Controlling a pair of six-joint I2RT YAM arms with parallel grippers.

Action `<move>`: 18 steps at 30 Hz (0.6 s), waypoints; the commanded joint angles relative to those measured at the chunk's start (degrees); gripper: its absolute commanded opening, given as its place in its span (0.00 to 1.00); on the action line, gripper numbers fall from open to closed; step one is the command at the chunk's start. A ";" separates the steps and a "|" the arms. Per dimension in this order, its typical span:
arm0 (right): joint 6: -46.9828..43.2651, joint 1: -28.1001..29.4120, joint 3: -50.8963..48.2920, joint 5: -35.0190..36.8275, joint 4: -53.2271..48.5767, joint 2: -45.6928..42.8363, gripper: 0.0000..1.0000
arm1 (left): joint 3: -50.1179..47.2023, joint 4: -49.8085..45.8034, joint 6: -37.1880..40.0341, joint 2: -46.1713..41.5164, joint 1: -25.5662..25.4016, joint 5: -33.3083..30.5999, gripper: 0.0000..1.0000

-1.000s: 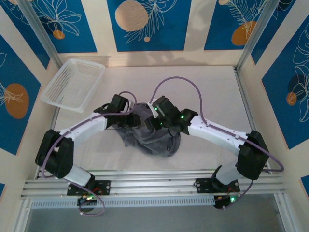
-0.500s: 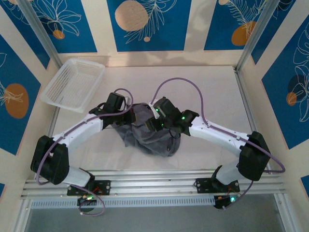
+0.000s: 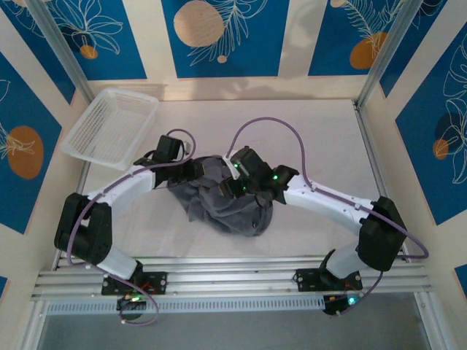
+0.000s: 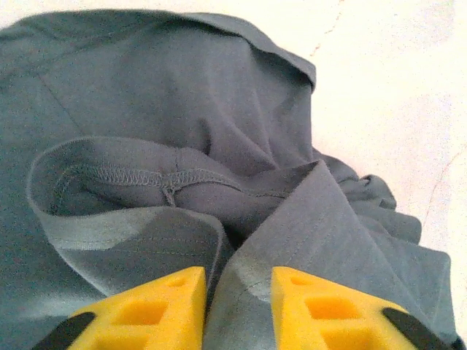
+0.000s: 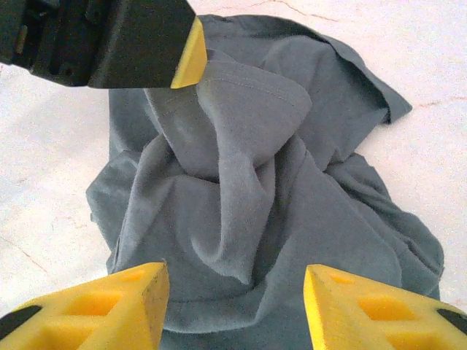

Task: Fold the inside-out t-shirt
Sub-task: Adjust the T-shirt at the center of the table, then flatten out the T-shirt at the center of the table.

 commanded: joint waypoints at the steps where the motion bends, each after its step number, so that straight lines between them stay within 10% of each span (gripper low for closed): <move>1: -3.25 1.02 3.10 0.23 1.67 1.04 0.53 | 1.65 -0.54 0.69 -4.00 0.52 -0.37 0.35; 11: -1.48 5.34 18.51 0.90 -5.80 15.31 0.51 | -4.28 -15.02 -1.84 -35.00 2.17 -25.66 0.40; 18: 1.62 7.91 37.49 10.18 -22.15 30.76 0.50 | -8.41 -21.03 -4.99 -50.78 2.17 -28.83 0.41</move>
